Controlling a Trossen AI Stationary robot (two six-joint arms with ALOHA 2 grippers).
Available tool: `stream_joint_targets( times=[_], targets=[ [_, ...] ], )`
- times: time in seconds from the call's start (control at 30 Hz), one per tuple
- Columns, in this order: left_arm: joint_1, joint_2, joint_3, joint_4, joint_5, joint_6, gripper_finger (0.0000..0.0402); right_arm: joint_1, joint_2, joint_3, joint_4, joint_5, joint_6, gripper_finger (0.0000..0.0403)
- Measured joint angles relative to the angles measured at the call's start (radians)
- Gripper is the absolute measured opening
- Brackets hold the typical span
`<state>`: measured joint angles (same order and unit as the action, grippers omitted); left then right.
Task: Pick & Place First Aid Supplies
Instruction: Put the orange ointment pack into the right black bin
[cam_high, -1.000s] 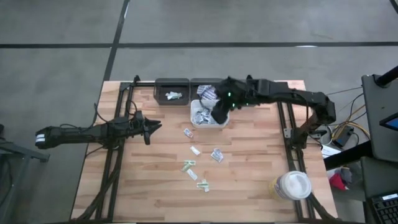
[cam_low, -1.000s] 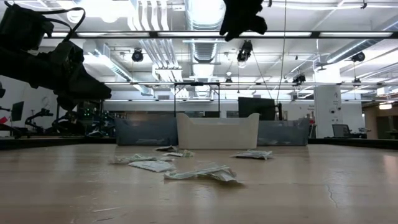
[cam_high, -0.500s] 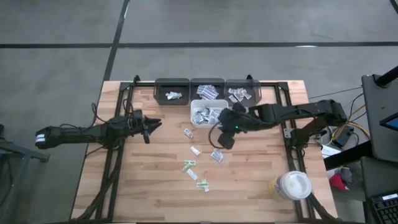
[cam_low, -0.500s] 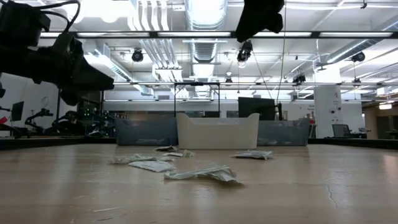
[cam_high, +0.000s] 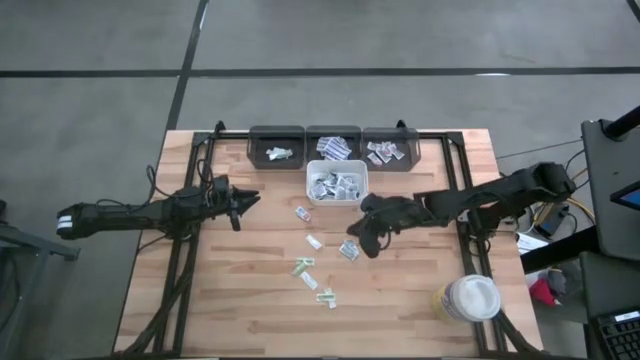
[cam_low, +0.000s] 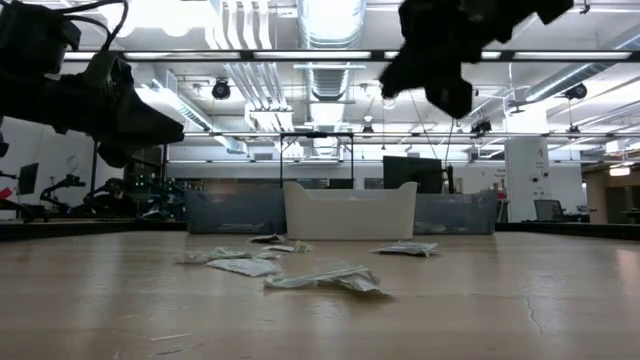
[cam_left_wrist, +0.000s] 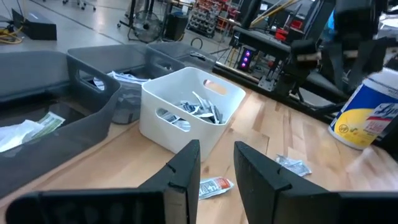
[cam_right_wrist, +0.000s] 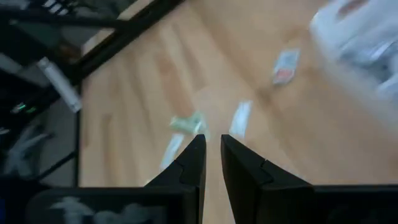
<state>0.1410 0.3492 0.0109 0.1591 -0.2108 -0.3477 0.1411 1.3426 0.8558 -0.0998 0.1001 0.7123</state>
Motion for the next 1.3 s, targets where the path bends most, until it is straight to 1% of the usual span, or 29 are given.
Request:
stream_joint_targets(
  times=[0.1,0.17,0.3,0.4,0.53,0.7,0.83,0.97,1.1,1.3],
  targets=[
    [0.0,0.001,0.0,-0.004,0.0,0.006,0.0094,0.008,0.036,-0.036,0.017,-0.062,0.066,0.0047],
    [0.0,0.001,0.0,-0.011,0.0,0.006,0.0094,0.01,0.065,-0.048,-0.004,-0.083,0.093,0.0048],
    [0.001,0.002,0.0,-0.024,-0.001,0.007,0.0094,0.01,0.128,-0.048,-0.001,-0.126,0.099,0.0047],
    [0.001,0.003,0.0,-0.032,-0.009,0.007,0.0094,0.009,0.18,-0.025,-0.044,-0.129,0.098,0.0048],
    [0.001,0.003,0.0,-0.045,-0.014,0.008,0.0094,0.009,0.251,0.051,-0.214,-0.125,0.1,0.0044],
    [0.001,0.008,0.0,-0.05,-0.016,0.017,0.0094,0.007,0.35,0.191,-0.449,-0.048,0.098,0.0039],
    [0.001,0.008,0.0,-0.057,-0.016,0.019,0.0094,0.001,0.424,0.291,-0.531,-0.018,0.077,0.0038],
    [0.001,0.008,0.0,-0.065,-0.016,0.021,0.0094,-0.011,0.482,0.355,-0.554,-0.019,0.072,0.0039],
    [0.001,0.01,0.0,-0.067,-0.016,0.021,0.0094,-0.023,0.518,0.383,-0.557,-0.03,0.078,0.0054],
    [0.001,0.011,0.0,-0.072,-0.016,0.028,0.0094,-0.048,0.52,0.388,-0.557,-0.048,0.104,0.0099]
  ],
)
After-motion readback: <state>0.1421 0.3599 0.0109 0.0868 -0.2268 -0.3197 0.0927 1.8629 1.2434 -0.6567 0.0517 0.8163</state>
